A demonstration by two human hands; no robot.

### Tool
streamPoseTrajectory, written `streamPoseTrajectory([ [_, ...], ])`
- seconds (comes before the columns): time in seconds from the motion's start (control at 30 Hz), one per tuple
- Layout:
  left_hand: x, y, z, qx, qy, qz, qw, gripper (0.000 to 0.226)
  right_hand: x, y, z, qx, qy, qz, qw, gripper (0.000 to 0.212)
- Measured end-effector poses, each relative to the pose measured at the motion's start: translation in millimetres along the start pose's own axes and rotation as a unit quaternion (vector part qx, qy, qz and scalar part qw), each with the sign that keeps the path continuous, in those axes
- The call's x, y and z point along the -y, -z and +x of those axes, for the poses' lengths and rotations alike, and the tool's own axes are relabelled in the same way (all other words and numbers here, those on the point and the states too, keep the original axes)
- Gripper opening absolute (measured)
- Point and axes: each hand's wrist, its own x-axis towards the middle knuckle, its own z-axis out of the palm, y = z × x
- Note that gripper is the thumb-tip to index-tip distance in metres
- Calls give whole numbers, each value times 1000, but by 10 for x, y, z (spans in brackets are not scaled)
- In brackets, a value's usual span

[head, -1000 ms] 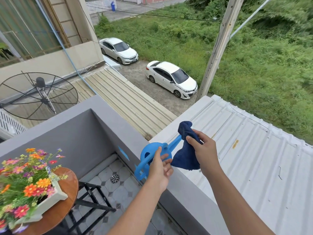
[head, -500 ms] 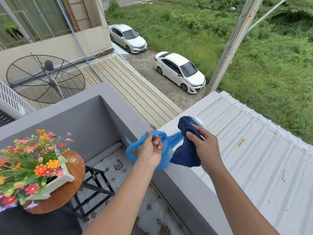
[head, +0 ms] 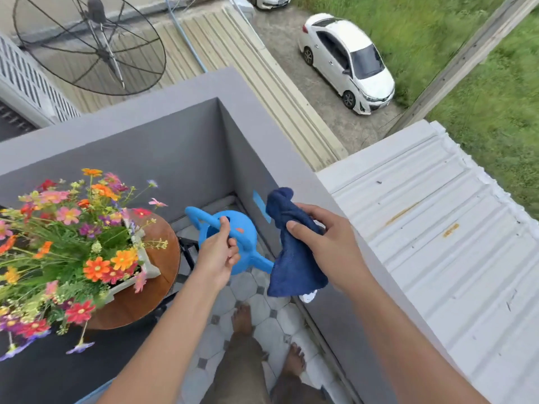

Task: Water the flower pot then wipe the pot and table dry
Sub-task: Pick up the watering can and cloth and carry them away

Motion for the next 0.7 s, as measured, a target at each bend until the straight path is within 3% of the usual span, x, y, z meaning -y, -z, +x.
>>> streamPoseTrajectory([
  [0.1, 202, 327, 754, -38, 22, 69, 997, 47, -552, -427, 476, 14, -45, -10, 999, 24],
  [0.3, 1101, 848, 2355, -91, 41, 179, 979, 47, -2255, -1096, 1385, -44, -169, -30, 984, 10],
  [0.53, 2041, 1175, 3807, -128, 22, 329, 935, 55, -3760, -1370, 2211, -66, -292, -23, 954, 7],
  [0.63, 2412, 1278, 4398, -138, 23, 389, 911, 58, -4428, -1442, 2430, -64, -295, -98, 948, 34],
  [0.7, 2607, 1362, 4700, -137, 23, 373, 917, 51, -4730, -1499, 2513, -52, -283, -125, 950, 51],
])
